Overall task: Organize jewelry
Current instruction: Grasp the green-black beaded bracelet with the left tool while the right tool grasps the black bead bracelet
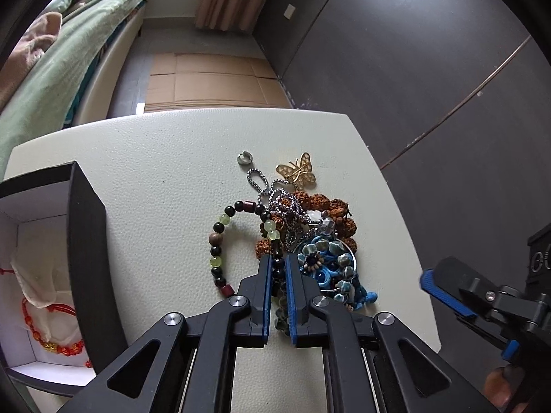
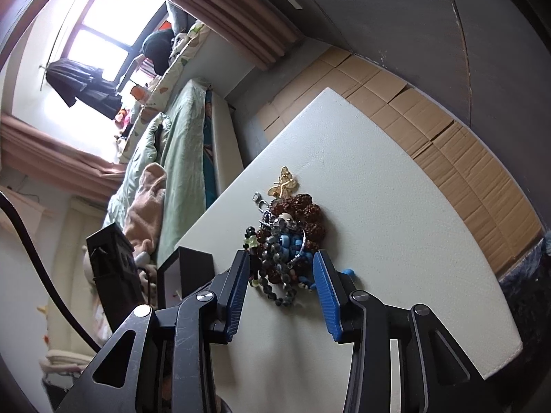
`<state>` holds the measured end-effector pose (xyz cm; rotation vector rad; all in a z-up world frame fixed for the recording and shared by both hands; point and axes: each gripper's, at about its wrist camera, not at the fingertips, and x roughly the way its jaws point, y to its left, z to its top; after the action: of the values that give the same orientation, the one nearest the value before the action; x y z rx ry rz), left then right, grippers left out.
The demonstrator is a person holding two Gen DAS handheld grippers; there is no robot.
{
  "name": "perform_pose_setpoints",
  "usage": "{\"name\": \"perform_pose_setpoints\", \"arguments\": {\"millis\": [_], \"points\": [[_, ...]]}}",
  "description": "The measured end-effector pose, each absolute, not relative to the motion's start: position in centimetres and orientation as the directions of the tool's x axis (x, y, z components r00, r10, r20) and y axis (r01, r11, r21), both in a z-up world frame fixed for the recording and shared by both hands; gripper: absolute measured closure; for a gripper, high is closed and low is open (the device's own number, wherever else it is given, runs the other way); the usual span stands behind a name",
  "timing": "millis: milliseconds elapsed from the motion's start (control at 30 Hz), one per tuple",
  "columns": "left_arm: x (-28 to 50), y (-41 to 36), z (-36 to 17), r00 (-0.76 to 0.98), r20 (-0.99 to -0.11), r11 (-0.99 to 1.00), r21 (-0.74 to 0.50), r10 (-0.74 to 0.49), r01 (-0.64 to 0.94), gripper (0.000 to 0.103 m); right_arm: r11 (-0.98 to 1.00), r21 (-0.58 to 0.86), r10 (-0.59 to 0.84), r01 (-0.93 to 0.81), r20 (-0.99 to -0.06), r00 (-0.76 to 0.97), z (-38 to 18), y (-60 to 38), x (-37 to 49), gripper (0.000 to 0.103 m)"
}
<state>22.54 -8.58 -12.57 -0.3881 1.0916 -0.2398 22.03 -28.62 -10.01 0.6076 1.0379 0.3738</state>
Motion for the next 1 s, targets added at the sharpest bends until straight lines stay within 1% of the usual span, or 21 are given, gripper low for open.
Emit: {"name": "perform_pose_setpoints", "arguments": {"millis": [67, 133, 200, 300, 467, 567, 600, 667, 800, 1000], "points": [[22.4, -8.2, -12.2, 0.446, -0.804, 0.899, -0.438, -0.393, 0.003, 0.095, 0.779, 0.626, 0.56, -0.007, -0.691, 0.457, -10.2, -28.0, 22.4, 0.062], [22.2, -7.7, -11.6, 0.46, -0.794, 0.894, -0.448, -0.398, 0.0, 0.095, 0.786, 0.618, 0.561, -0.019, -0.699, 0.443, -10.4, -27.1, 22.7, 0.065], [22.2, -6.9, -11.0, 0.478, -0.783, 0.889, -0.457, -0.399, -0.007, 0.095, 0.797, 0.603, 0.557, -0.036, -0.71, 0.43, -10.5, -26.3, 22.9, 0.071], [21.9, -5.5, -9.9, 0.497, -0.763, 0.874, -0.485, -0.412, -0.02, 0.095, 0.824, 0.565, 0.53, -0.045, -0.74, 0.414, -10.8, -25.2, 23.3, 0.077], [21.8, -3.8, -8.3, 0.526, -0.74, 0.859, -0.511, -0.419, -0.036, 0.095, 0.86, 0.508, 0.483, -0.05, -0.779, 0.401, -11.4, -24.1, 23.9, 0.078], [21.6, -2.9, -7.5, 0.539, -0.726, 0.846, -0.531, -0.426, -0.047, 0.095, 0.893, 0.449, 0.429, -0.043, -0.816, 0.388, -12.1, -23.2, 24.2, 0.079], [21.3, -2.6, -7.3, 0.546, -0.718, 0.839, -0.542, -0.432, -0.049, 0.095, 0.9, 0.434, 0.414, -0.038, -0.826, 0.383, -12.3, -22.9, 24.3, 0.083], [20.9, -1.9, -6.7, 0.559, -0.7, 0.828, -0.559, -0.444, -0.042, 0.095, 0.914, 0.405, 0.386, -0.035, -0.838, 0.385, -12.5, -22.6, 24.3, 0.089], [20.0, -0.5, -5.4, 0.583, -0.672, 0.811, -0.583, -0.458, -0.035, 0.095, 0.91, 0.414, 0.389, -0.027, -0.828, 0.403, -12.1, -23.0, 23.9, 0.091], [18.2, 2.0, -3.8, 0.622, -0.636, 0.794, -0.607, -0.457, -0.038, 0.095, 0.861, 0.506, 0.475, -0.06, -0.755, 0.452, -10.5, -23.6, 22.5, 0.092]]}}
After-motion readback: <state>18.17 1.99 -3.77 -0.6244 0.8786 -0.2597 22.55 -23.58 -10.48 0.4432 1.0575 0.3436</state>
